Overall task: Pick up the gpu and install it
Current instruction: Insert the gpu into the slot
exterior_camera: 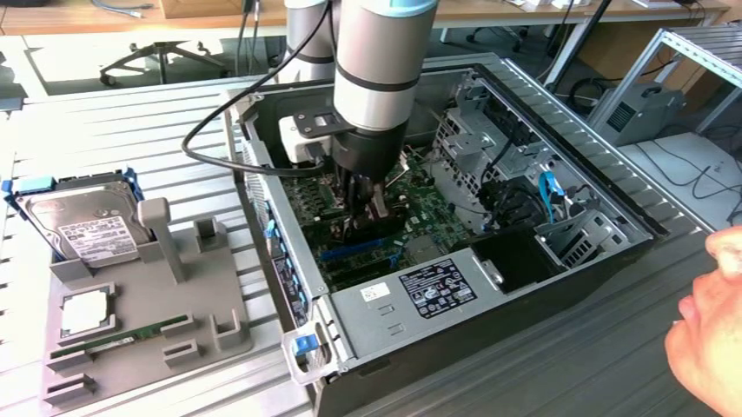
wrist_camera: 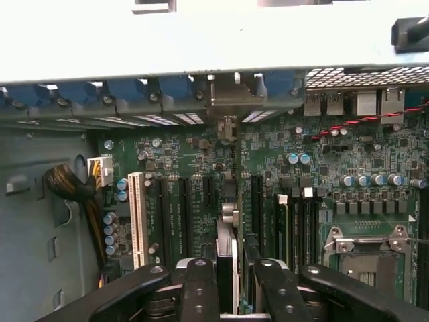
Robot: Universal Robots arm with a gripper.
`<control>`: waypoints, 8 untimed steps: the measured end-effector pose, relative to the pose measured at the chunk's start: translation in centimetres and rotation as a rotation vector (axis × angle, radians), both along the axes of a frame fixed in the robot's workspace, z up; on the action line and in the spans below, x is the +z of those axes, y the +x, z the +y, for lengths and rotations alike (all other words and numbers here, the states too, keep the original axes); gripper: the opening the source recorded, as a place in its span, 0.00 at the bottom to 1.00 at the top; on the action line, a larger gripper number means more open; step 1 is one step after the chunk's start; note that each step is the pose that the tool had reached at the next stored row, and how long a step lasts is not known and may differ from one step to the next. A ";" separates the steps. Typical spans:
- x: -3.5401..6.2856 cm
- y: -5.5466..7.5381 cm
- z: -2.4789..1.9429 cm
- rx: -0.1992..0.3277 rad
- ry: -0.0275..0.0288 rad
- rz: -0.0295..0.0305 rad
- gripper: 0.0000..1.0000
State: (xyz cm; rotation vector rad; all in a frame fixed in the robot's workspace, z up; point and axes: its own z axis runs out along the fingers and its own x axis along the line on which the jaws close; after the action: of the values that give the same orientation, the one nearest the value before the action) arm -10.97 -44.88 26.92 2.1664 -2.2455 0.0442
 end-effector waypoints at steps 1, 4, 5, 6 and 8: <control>-0.10 0.0 0.00 0.000 0.0011 0.0000 0.26; -0.24 0.0 0.00 0.000 0.0038 0.0000 0.26; -0.28 0.0 0.00 0.000 0.0043 0.0000 0.26; -0.31 0.0 0.00 0.000 0.0046 0.0001 0.26; -0.36 0.0 -0.01 0.000 0.0046 0.0001 0.26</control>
State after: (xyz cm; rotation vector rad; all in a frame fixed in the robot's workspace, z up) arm -10.98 -44.88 26.56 2.1691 -2.2472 0.0390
